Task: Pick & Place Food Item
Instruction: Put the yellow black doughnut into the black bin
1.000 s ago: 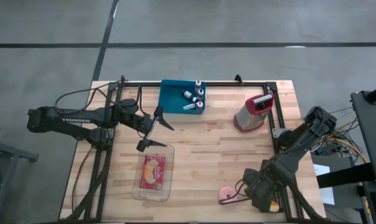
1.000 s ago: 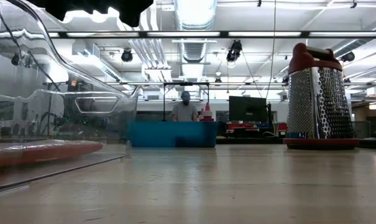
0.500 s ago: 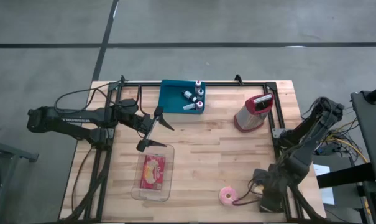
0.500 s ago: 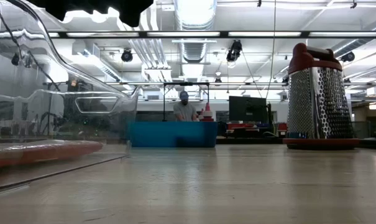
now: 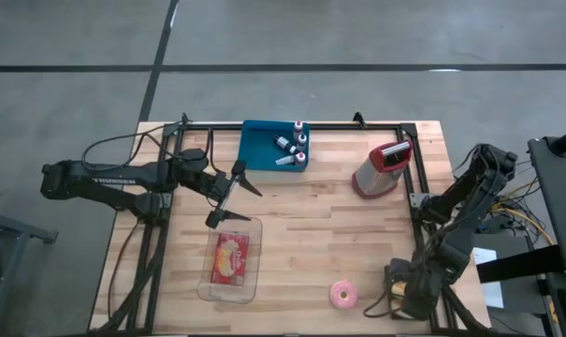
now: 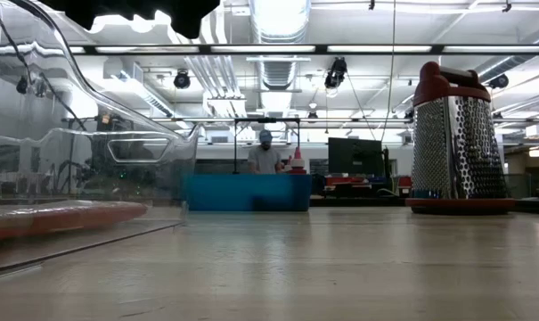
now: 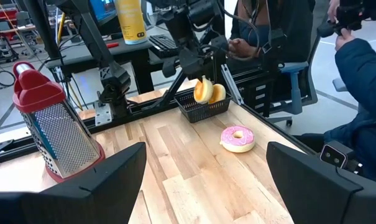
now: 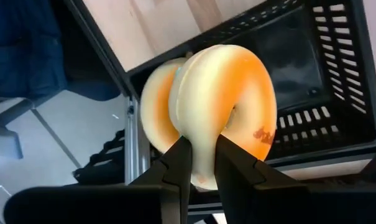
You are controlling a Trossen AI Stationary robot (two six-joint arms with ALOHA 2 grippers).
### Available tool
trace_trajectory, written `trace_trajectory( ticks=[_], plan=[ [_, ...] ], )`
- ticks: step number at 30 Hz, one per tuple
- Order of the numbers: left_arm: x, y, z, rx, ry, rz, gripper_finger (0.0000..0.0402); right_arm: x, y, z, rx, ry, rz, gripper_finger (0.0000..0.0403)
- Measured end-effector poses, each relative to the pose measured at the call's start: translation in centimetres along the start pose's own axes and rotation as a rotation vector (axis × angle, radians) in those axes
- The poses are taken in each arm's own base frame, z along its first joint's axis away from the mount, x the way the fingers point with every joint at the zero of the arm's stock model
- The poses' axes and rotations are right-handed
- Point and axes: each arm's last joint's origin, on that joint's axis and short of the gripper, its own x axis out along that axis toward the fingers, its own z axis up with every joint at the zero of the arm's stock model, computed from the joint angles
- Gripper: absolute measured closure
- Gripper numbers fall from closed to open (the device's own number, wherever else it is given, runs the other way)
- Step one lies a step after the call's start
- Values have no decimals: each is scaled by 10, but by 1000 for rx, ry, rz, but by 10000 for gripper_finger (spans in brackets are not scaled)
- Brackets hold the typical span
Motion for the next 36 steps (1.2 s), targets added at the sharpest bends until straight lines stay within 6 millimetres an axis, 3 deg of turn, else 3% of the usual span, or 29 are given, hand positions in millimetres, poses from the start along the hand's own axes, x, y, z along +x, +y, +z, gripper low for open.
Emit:
trace_trajectory(
  ticks=[11,19,28,36],
  plan=[
    [0,0,0,0,0,0,62,17,-12,1,-6,-25,-68,346],
    [0,0,0,0,0,1,62,32,-16,4,-48,-17,3,346],
    [0,0,0,0,0,1,62,33,-16,3,-10,7,8,345],
    [0,0,0,0,0,0,62,33,-14,4,-21,6,29,303]
  ],
)
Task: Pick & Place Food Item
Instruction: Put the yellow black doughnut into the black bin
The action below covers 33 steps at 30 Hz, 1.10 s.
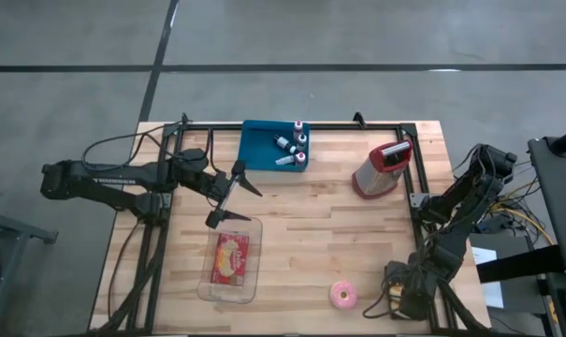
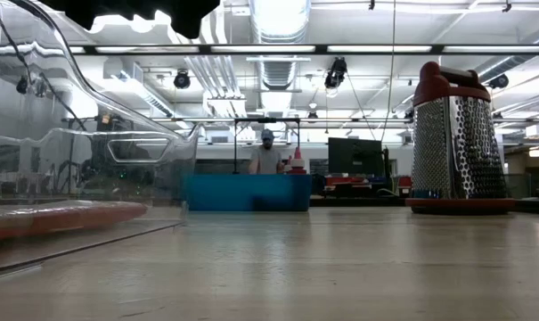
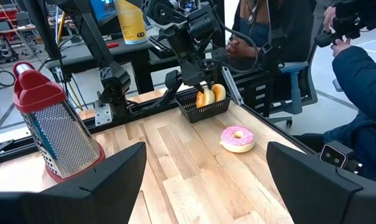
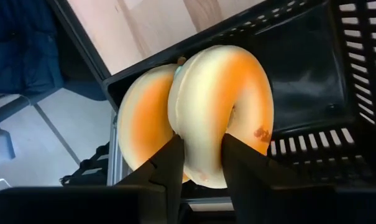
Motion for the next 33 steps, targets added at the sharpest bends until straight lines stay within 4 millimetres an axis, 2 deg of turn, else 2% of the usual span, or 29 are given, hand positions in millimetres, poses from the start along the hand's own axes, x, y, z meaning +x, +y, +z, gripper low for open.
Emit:
trace_trajectory(
  ticks=[15,33],
  plan=[
    [0,0,0,0,0,0,62,0,2,0,24,-1,16,225],
    [0,0,0,0,0,0,62,0,3,0,68,-11,28,220]
  ],
)
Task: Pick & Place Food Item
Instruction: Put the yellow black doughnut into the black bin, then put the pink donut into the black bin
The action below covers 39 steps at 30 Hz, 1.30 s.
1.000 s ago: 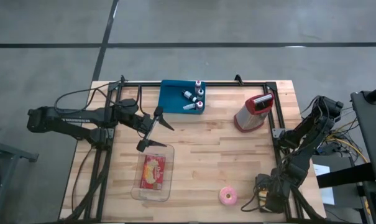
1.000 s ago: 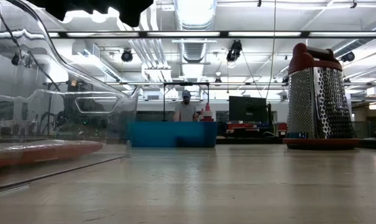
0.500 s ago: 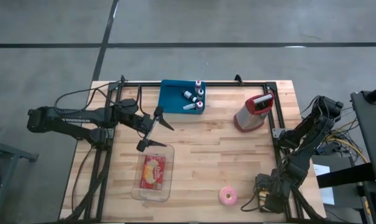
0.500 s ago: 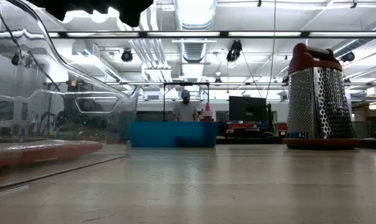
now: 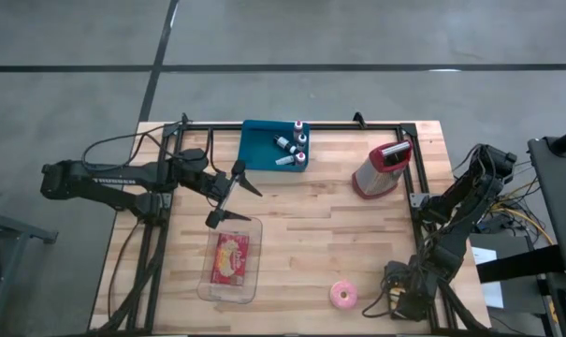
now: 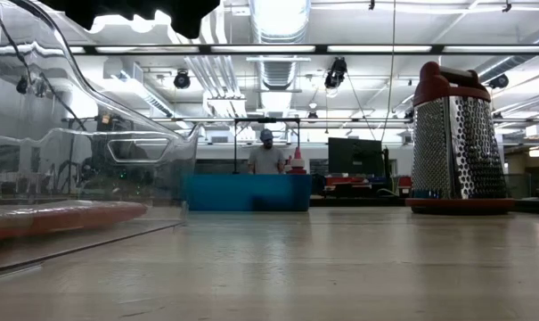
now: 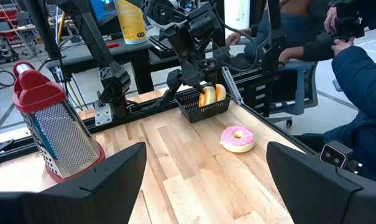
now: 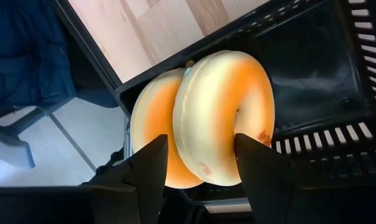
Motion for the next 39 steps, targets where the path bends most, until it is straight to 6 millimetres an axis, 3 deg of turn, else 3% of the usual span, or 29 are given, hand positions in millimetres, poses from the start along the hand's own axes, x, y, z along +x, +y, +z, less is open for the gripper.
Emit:
trace_trajectory(
  ticks=[9,23,29,34,39],
  plan=[
    [0,0,0,0,0,0,62,-5,3,-1,-7,1,8,224],
    [0,0,0,0,0,0,62,-58,22,-5,-78,-157,-99,241],
    [0,0,0,0,0,0,62,-60,18,17,-39,-183,-112,234],
    [0,0,0,0,0,0,62,-56,17,37,-170,-187,-85,232],
    [0,0,0,0,0,0,62,-48,21,54,-194,-263,-96,239]
  ],
)
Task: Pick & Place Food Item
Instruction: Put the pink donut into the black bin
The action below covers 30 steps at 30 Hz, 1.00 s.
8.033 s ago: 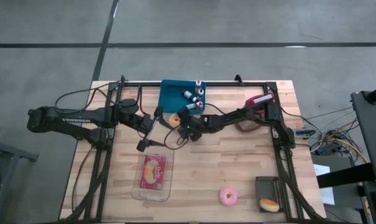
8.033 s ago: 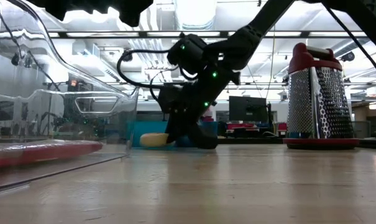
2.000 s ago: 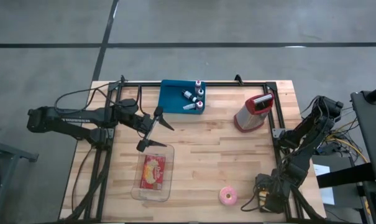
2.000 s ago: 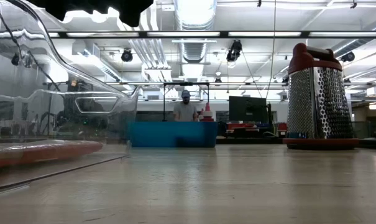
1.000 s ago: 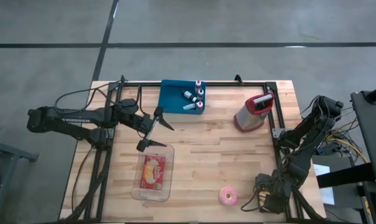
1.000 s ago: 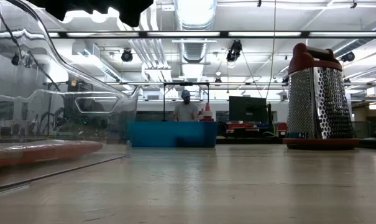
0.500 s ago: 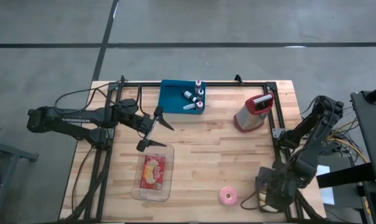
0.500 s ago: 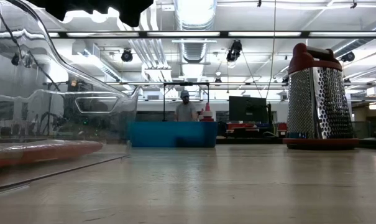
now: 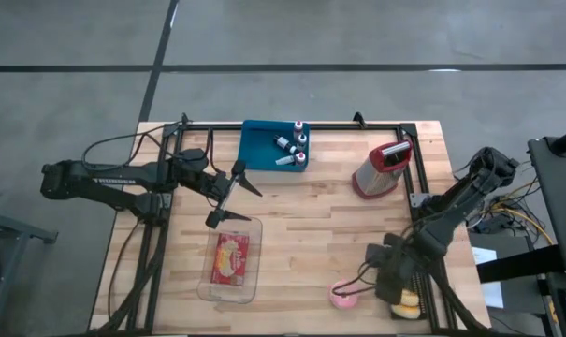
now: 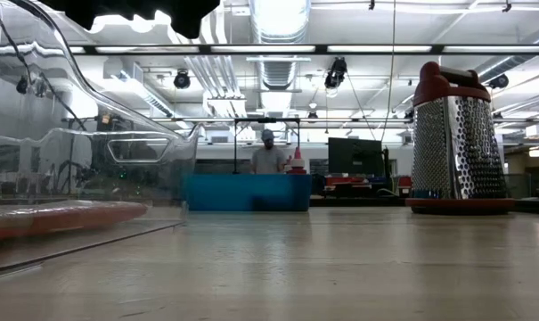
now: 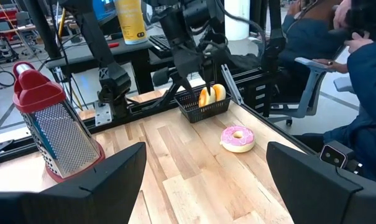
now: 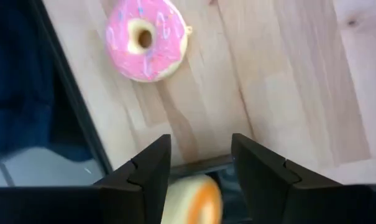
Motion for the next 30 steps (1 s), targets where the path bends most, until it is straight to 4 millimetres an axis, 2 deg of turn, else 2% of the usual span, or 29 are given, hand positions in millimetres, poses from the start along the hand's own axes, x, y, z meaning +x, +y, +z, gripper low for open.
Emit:
trace_trajectory(
  ticks=[5,12,23,26,30],
  plan=[
    [0,0,0,0,0,0,62,11,-7,13,-81,88,-39,247],
    [0,0,0,0,0,0,62,31,-17,41,-89,86,-88,250],
    [0,0,0,0,0,0,62,83,-28,85,-35,88,-129,255],
    [0,0,0,0,0,0,62,89,-23,90,-105,137,-72,259],
    [0,0,0,0,0,0,62,85,-19,91,-141,140,-45,264]
  ],
)
